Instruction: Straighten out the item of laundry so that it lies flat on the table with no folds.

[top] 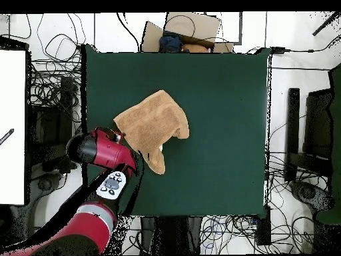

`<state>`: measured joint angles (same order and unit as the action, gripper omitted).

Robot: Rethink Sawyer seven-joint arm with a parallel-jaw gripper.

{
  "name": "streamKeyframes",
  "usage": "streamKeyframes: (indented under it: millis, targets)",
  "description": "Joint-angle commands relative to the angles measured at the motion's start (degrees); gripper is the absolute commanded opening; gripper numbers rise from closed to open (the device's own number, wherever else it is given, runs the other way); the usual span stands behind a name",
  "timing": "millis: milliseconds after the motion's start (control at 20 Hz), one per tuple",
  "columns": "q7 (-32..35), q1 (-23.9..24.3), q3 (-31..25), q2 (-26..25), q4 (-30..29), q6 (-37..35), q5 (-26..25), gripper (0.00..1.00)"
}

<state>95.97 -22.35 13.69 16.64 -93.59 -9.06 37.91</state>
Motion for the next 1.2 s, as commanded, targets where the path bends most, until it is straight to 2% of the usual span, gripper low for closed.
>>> streamKeyframes:
  millis: [50,450,850,1200]
  targets:
    - [13.7,-0.2,-0.1,-3.2,0.4,0.2,0.4,1.00]
    - [13.5,-3.1,4.9,-7.0,4.2,1.6,1.0,1.00]
    - [15.9,-7.1,12.6,-12.1,10.7,-4.3,3.0,1.00]
    - [16.7,-7.1,12.8,-13.1,12.3,-3.5,3.3,1.00]
